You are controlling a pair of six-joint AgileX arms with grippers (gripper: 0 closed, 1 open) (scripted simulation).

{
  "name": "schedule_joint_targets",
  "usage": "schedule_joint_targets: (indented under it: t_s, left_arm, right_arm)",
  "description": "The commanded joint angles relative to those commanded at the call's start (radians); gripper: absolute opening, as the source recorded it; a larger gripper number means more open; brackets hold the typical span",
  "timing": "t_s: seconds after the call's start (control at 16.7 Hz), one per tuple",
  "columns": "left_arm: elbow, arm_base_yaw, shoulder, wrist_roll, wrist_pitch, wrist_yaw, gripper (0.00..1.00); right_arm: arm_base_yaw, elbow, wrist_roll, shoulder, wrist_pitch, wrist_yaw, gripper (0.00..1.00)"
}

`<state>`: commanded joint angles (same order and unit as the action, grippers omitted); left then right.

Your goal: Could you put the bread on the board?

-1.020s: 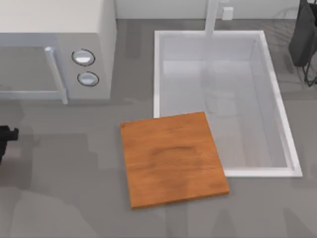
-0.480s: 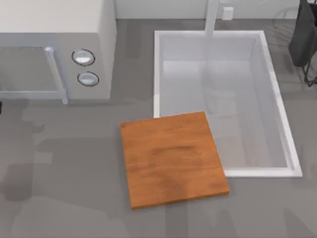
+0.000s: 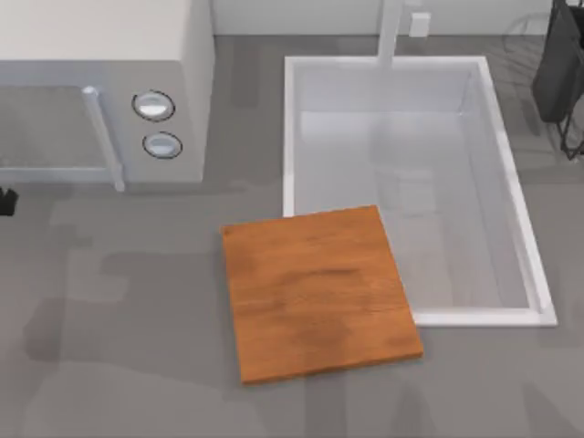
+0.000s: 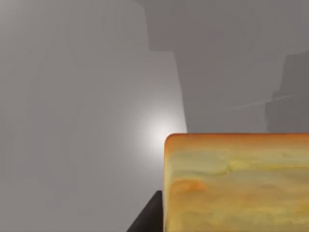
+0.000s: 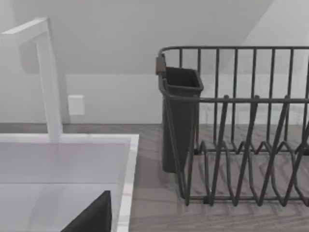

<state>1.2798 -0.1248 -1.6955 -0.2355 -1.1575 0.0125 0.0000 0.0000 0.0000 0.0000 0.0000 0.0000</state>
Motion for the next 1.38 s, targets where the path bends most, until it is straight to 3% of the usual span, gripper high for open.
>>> schedule_joint_targets:
  t_s: [0.3, 0.72, 1.08, 1.38]
  left_arm:
    - [0.082, 0.159, -0.01, -0.341, -0.093, 0.028, 0.0]
    - [0.259, 0.447, -0.106, -0.995, -0.194, 0.058, 0.0]
    - [0.428, 0.668, -0.268, -1.561, -0.192, 0.055, 0.0]
    - [0.539, 0.795, -0.412, -1.931, -0.139, 0.032, 0.0]
  right_arm:
    - [0.0, 0.0, 0.0, 0.0, 0.0, 0.0, 1.0]
    - [0.0, 0.0, 0.0, 0.0, 0.0, 0.0, 1.0]
    - [0.0, 0.0, 0.0, 0.0, 0.0, 0.0, 1.0]
    - [0.0, 0.0, 0.0, 0.0, 0.0, 0.0, 1.0]
